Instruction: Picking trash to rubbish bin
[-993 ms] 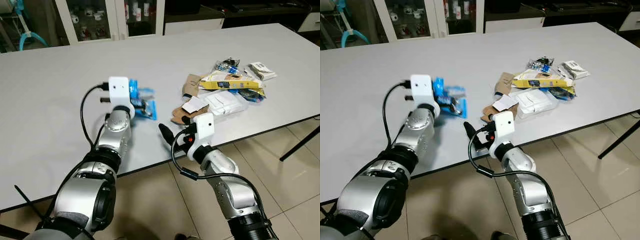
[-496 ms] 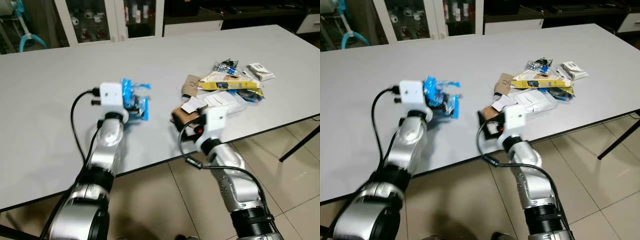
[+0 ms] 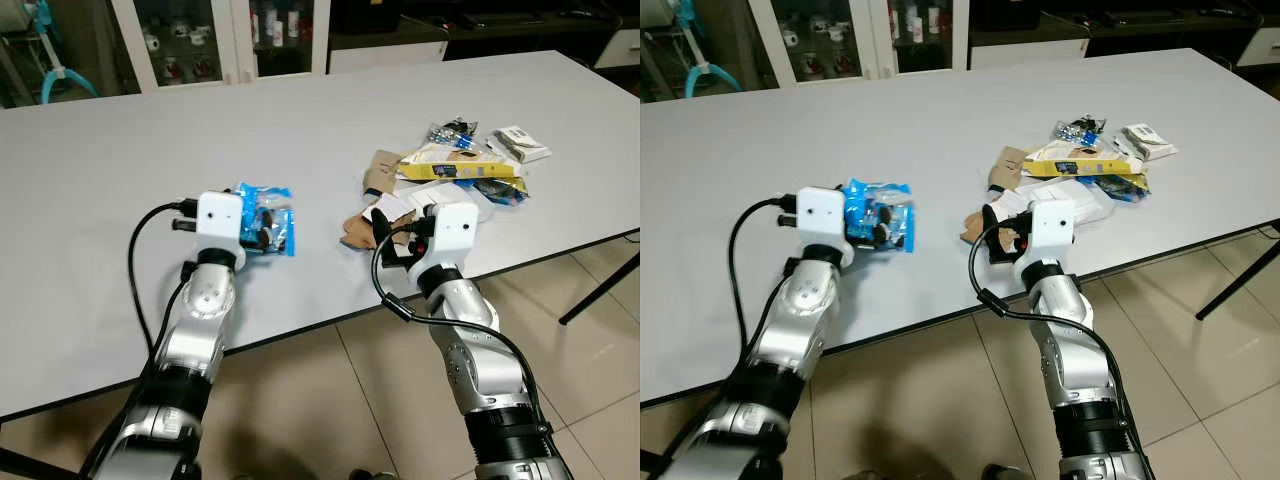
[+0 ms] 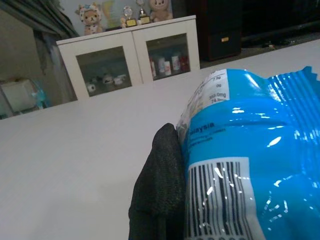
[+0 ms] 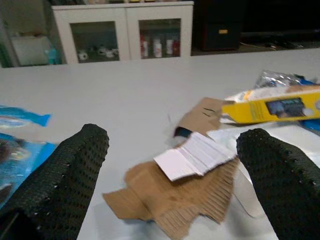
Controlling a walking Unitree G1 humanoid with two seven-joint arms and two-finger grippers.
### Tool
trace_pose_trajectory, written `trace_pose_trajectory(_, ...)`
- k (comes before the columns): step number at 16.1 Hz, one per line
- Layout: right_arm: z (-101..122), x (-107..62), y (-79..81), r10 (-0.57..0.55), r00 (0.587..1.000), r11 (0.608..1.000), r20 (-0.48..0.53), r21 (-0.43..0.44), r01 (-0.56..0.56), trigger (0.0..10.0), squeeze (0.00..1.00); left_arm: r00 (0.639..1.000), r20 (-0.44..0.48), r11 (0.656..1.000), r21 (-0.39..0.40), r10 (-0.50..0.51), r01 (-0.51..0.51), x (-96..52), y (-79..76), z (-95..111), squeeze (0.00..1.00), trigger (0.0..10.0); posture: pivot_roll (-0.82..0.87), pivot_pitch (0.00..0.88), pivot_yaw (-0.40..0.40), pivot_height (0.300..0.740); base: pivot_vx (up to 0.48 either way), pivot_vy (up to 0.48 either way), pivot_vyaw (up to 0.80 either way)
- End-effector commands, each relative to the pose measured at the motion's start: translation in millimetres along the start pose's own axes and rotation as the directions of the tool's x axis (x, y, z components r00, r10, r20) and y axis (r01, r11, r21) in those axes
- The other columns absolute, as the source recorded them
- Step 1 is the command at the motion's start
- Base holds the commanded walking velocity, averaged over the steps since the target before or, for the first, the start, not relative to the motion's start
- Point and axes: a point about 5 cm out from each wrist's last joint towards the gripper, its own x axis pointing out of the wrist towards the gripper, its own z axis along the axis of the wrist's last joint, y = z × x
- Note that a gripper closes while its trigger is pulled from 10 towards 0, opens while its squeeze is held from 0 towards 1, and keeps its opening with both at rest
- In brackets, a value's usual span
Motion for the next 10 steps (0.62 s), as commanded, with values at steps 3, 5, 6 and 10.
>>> trace_pose_trajectory(3, 0.0, -1.0, -3.5, -0.028, 1.000, 1.000, 0.015, -0.008, 0.028, 10.0, 0.00, 1.000, -0.013, 1.000, 0.016, 0.017, -0.017, -7.3, 4.9, -2.0, 0.00, 10.0, -0.02, 0.025, -0.034, 0.740, 0.000, 0.000, 0.00)
trace_pose_trajectory(5, -0.8, -0.8, -2.7, -0.027, 1.000, 1.000, 0.015, 0.002, 0.027, 10.0, 0.00, 1.000, -0.016, 1.000, 0.013, 0.020, -0.020, -7.2, 4.3, -1.5, 0.00, 10.0, -0.02, 0.015, -0.036, 0.740, 0.000, 0.000, 0.00)
trace_pose_trajectory(6, -1.1, -0.7, -2.5, -0.028, 0.999, 1.000, 0.015, 0.005, 0.028, 10.0, 0.00, 1.000, -0.017, 1.000, 0.011, 0.020, -0.020, -7.3, 3.7, -1.1, 0.00, 10.0, -0.02, 0.012, -0.036, 0.740, 0.000, 0.000, 0.00)
trace_pose_trajectory(10, -3.4, -0.9, -0.9, -0.031, 1.000, 0.999, 0.005, 0.016, 0.031, 10.0, 0.00, 1.000, -0.020, 1.000, 0.006, 0.007, -0.007, -9.2, -3.0, 0.1, 0.00, 10.0, -0.02, 0.011, -0.037, 0.740, -0.124, 0.000, 0.00)
